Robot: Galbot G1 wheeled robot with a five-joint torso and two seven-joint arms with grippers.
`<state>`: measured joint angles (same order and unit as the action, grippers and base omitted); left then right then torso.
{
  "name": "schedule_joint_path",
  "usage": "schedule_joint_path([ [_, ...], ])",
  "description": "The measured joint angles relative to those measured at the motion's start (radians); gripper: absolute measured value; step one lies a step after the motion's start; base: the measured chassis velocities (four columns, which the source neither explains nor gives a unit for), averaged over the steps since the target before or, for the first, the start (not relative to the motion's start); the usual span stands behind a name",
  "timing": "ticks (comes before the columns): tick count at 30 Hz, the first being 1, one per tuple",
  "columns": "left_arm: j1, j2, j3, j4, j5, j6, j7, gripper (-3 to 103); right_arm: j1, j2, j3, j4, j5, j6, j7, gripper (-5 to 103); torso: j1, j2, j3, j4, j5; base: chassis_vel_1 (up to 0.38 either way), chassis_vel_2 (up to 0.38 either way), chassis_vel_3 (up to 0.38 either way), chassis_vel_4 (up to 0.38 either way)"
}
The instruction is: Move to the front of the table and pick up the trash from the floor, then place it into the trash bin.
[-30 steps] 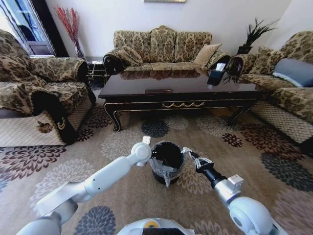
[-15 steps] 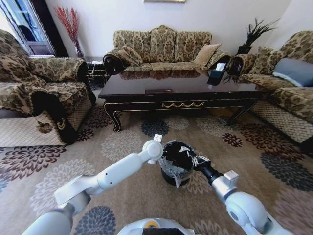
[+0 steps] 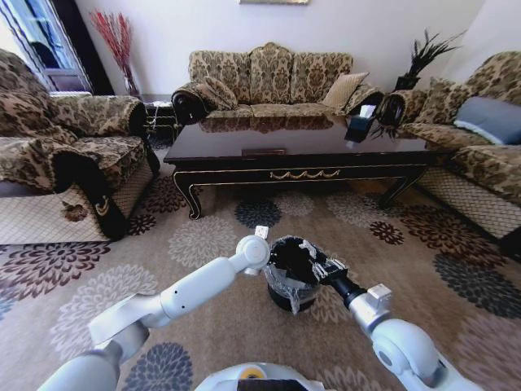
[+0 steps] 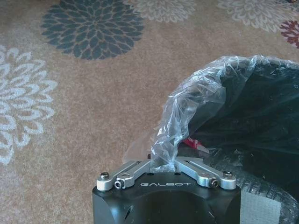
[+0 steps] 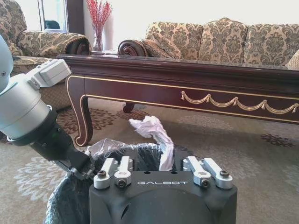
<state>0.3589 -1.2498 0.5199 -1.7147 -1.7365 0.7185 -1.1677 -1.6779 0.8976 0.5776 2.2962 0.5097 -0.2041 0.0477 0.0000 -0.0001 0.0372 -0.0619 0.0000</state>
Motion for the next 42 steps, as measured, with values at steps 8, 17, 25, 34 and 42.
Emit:
schedule_joint_path([
  [8, 0.002, 0.001, 0.000, -0.002, 0.004, 0.001, 0.000, 0, -0.014, 0.002, 0.001, 0.012, -0.012, 0.000, -0.004, 73, 0.000, 0.000, 0.000, 0.0000, 0.0000, 0.000, 0.000, 0.000, 0.000],
  [17, 0.001, -0.001, -0.002, -0.002, 0.007, 0.001, 0.000, 0, -0.054, 0.004, 0.019, 0.009, -0.243, 0.036, -0.093, 100, 0.000, 0.000, 0.000, 0.0000, 0.0000, 0.000, 0.000, 0.000, 0.000],
  [25, -0.009, -0.002, -0.004, -0.002, -0.002, -0.001, -0.005, 0, -0.046, 0.003, 0.040, 0.019, -0.276, 0.059, -0.200, 100, 0.000, 0.000, 0.000, 0.0003, 0.0000, 0.000, 0.000, 0.000, 0.000],
  [34, -0.002, -0.020, -0.004, -0.011, -0.018, -0.008, -0.016, 0, -0.048, 0.009, 0.045, 0.017, -0.268, 0.114, -0.257, 100, 0.000, 0.000, 0.000, 0.0000, -0.0002, 0.000, 0.000, 0.000, 0.000],
  [42, -0.006, -0.009, -0.008, -0.015, -0.023, -0.009, -0.019, 0, -0.050, 0.014, 0.058, 0.016, -0.325, 0.115, -0.257, 100, 0.000, 0.000, 0.000, -0.0002, 0.0000, 0.000, 0.000, 0.000, 0.000],
])
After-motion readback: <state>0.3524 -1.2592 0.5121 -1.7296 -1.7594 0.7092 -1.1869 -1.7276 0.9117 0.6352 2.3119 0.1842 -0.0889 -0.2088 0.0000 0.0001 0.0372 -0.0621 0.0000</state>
